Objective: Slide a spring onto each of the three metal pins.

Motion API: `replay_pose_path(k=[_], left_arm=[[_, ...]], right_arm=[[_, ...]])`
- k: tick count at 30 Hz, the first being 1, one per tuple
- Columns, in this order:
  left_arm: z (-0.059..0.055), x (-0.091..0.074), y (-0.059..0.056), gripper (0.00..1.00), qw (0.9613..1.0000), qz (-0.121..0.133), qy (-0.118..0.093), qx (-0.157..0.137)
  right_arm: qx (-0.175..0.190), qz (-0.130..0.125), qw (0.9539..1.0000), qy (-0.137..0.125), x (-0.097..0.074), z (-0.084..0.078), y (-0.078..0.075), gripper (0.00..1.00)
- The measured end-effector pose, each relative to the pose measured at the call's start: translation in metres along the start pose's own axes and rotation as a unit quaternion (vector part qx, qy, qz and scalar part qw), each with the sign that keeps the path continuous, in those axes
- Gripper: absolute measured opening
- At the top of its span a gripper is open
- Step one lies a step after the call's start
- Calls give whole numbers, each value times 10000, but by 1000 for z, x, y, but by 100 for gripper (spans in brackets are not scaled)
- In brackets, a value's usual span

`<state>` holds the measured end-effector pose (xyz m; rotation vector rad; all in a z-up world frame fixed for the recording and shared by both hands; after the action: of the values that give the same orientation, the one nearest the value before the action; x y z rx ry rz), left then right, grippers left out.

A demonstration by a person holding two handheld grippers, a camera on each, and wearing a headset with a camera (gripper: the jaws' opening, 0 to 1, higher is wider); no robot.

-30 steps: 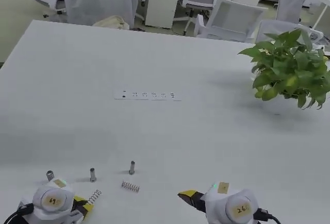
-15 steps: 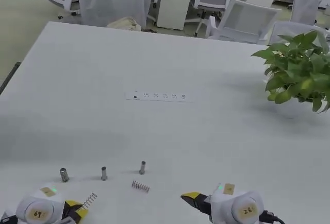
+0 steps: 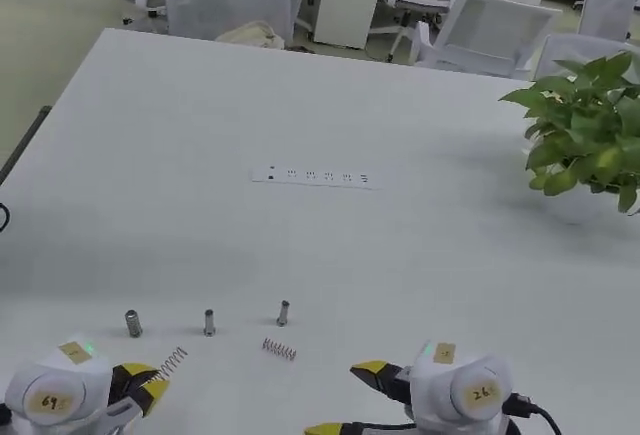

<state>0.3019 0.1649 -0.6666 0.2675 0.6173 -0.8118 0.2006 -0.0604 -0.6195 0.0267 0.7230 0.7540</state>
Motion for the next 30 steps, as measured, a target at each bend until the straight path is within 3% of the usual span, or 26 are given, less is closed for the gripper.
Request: replay_pose_path(k=[12,23,30], left_arm=[[33,-23,-8,3,9989,-1,-435,183],[40,-33,-22,3,9975,-138,-582,372],[46,-37,-37,3,9959,-335,-647,530]], right_arm=[[-51,205,9998,-68,10,11,4,50],[-106,367,9993,-54,16,14,10,47],[-126,463,9988,-33,21,15,14,44]])
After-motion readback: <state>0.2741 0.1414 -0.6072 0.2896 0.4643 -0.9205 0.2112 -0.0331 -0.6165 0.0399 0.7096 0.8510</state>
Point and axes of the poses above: the centre of the closed fingertips' face, and the gripper's own axes: x roughly forward along the fingers, y roughly to its left, z roughly out of its top, the point moved 5 cm from there along -x, roughly backward along the fingers, and after that the axes turned 6 degrees about z, right-handed, at the moved point
